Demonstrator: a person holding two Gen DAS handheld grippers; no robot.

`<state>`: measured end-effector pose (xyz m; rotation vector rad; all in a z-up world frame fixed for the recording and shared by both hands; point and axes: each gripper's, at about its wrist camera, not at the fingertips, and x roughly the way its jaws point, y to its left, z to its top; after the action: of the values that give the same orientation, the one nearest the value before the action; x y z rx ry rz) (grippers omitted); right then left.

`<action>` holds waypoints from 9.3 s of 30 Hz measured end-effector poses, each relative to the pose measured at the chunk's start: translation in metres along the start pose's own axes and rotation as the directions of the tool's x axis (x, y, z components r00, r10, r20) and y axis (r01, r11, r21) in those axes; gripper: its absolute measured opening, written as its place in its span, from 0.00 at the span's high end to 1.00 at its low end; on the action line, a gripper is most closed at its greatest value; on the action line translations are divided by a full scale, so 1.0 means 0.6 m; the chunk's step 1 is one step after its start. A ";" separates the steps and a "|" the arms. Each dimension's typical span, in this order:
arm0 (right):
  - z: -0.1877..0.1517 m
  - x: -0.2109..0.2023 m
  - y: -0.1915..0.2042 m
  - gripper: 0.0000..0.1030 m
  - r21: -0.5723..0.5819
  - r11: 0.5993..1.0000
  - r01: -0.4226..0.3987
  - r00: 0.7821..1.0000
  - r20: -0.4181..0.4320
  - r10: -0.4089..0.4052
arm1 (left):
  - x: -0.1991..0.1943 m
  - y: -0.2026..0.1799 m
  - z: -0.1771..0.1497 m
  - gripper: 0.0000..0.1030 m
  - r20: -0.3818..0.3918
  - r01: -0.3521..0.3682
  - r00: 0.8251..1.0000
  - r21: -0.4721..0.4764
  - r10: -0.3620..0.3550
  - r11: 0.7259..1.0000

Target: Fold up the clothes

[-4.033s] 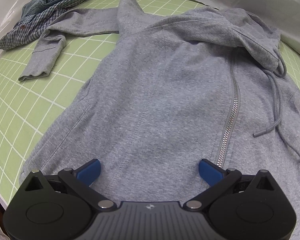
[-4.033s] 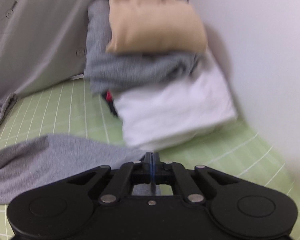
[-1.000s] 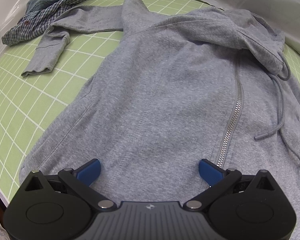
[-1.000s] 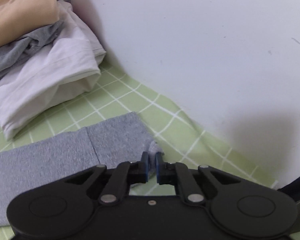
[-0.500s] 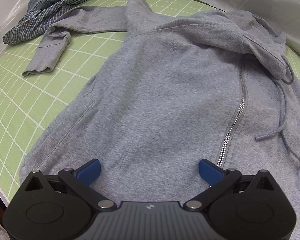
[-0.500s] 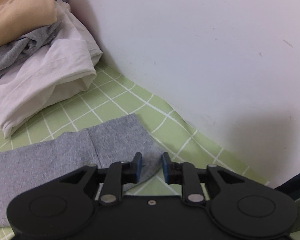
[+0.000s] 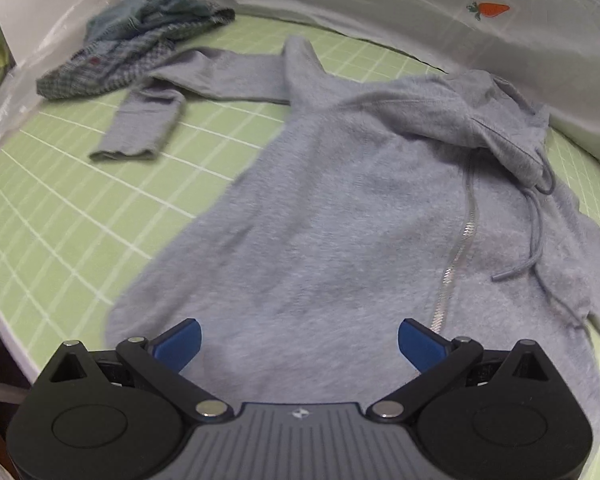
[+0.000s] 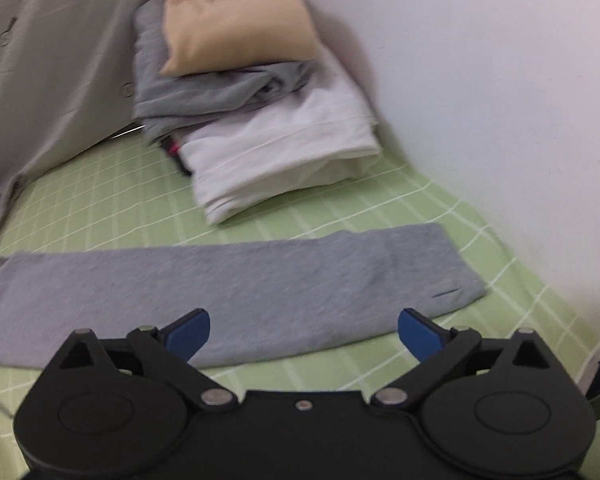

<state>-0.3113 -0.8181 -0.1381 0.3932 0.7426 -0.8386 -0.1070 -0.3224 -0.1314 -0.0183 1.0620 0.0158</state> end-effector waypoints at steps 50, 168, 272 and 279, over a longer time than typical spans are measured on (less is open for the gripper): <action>-0.266 -0.264 0.637 0.00 0.021 0.990 -0.143 0.977 -0.159 0.144 | 0.191 0.402 0.265 0.91 -0.013 0.184 0.982 0.334 -0.190 0.924; 0.052 0.135 0.467 0.00 0.077 0.995 -0.058 0.978 -0.194 0.072 | 0.267 -0.224 0.480 0.55 -0.067 0.452 0.879 0.431 -0.472 0.781; -0.069 -0.093 0.454 0.22 -0.013 0.970 -0.243 0.940 -0.251 0.232 | 0.142 0.203 0.303 0.55 -0.047 0.189 0.982 0.116 -0.185 0.975; 0.008 0.020 0.483 0.21 0.004 0.991 -0.134 0.972 -0.196 0.132 | 0.236 0.201 0.382 0.38 -0.056 0.113 0.992 0.044 -0.111 0.993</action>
<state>-0.0765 -0.6478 -0.1344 0.5168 0.8925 -0.6752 0.1597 -0.1959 -0.1442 -0.0355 1.1132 -0.1120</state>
